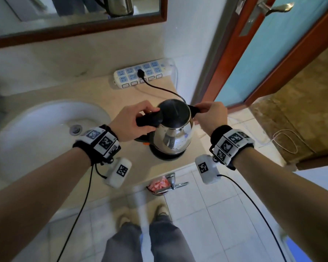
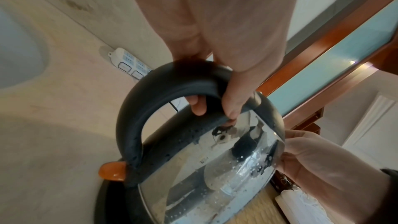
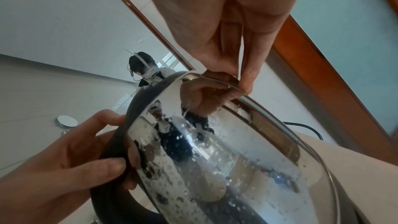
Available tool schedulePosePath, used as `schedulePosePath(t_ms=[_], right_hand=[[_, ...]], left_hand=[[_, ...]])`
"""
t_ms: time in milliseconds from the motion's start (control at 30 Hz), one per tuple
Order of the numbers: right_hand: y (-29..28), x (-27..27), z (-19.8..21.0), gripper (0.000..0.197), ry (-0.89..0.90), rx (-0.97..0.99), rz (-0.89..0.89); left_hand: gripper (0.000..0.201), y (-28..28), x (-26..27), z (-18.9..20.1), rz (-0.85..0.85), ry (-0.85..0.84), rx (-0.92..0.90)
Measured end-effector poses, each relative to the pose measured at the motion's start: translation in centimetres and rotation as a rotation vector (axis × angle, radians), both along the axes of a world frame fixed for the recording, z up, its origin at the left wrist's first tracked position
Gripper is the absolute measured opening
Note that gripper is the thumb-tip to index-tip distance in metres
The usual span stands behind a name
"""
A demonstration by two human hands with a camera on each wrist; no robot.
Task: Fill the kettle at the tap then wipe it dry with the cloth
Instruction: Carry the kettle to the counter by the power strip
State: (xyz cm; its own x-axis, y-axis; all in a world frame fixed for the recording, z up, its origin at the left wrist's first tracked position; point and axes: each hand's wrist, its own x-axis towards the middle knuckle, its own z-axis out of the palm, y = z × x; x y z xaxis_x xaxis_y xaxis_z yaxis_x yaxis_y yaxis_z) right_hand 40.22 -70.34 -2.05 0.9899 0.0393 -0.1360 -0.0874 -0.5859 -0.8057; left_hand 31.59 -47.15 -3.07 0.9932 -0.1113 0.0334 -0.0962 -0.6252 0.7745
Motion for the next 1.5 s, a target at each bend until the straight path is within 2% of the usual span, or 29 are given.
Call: schedulePosePath(t_ms=[333,500,867,967,1067,1167,1333,1500], right_hand=[[1.6,-0.4,-0.8,0.033,-0.022,-0.016,0.061],[0.6,-0.5,-1.0,0.032,-0.051,-0.054,0.06],[-0.9,-0.3,-2.0,0.025,-0.037,-0.083,0.03],[-0.8,-0.2,-1.5,0.028,-0.013,-0.128,0.085],[-0.1,-0.2,0.6,0.034,0.051,-0.288,0.296],[2.1,0.2,4.7,0.051,0.061,-0.321,0.439],[10.2,2.4,13.0,0.043,-0.239,-0.438,0.672],[22.5,-0.1,20.6,0.036,-0.519,-0.592,0.967]], left_hand=[[0.043,1.7,-1.7,-0.1,0.019,0.058,-0.017],[0.042,0.8,-1.6,0.0,-0.005,-0.005,0.001],[0.044,-0.7,-0.9,-0.9,-0.048,0.009,0.013],[0.046,-0.6,-1.0,-0.8,-0.04,0.019,0.028],[0.053,-0.2,-0.9,0.3,-0.063,0.031,0.098],[0.064,1.7,-0.8,3.3,-0.017,0.036,0.235],[0.066,9.3,-3.1,10.8,0.323,0.053,0.476],[0.083,19.5,-10.6,17.3,0.666,0.259,0.676]])
